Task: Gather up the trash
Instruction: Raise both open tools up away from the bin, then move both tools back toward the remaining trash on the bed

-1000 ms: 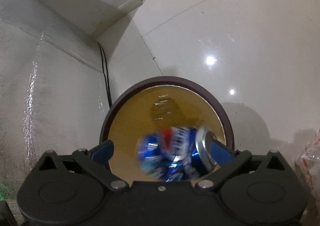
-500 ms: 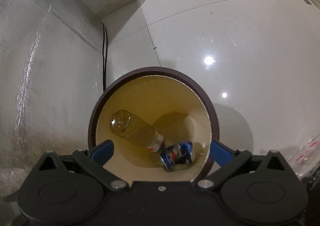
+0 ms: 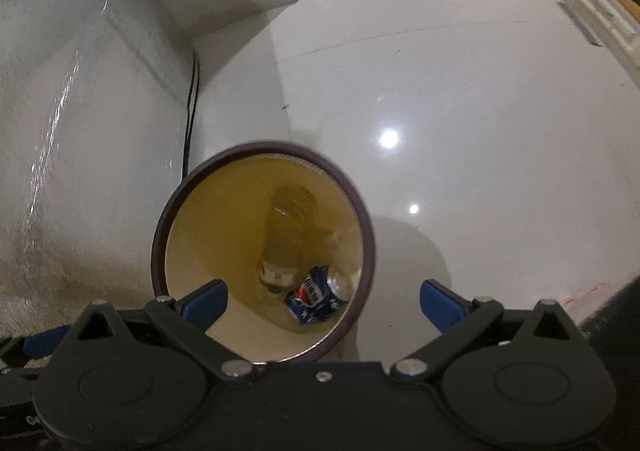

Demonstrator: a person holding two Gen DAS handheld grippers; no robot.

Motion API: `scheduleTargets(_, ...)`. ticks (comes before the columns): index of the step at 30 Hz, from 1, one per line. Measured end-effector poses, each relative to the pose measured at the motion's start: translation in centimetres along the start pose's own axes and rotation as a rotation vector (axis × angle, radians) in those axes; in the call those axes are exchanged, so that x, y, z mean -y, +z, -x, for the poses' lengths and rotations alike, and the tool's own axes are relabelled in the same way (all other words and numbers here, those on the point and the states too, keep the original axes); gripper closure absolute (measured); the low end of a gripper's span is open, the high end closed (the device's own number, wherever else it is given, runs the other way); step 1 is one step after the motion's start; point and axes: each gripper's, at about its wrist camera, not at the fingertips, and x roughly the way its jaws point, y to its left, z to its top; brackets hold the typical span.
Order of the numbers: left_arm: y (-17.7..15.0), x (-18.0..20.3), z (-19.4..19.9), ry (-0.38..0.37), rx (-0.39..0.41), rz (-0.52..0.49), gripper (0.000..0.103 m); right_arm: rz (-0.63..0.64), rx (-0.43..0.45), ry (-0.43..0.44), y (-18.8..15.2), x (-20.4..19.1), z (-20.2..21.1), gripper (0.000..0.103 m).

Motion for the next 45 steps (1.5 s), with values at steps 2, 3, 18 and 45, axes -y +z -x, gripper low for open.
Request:
scheduleTargets(2,-0.2,-0.5,1.3,0.008,0.021,0.016,0.002,-0.005,0.021,-0.017,-0.2,0.3,1.3,0.000)
scheduleTargets(3,-0.3,-0.6,1.7,0.010,0.027,0.021,0.002,-0.002,0.028,-0.019,-0.2,0.3,2.0,0.000)
scheduleTargets(18,-3.7,-1.1,11.0,0.002,0.118,0.012,0.000,0.103,0.152,-0.013,-4.4,0.6,12.9,0.000)
scheduleTargets(45,-8.9,0.2,36.4,-0.113,0.535,-0.043,0.000,0.146,0.568,0.061,-9.8,-0.6,36.5,0.000)
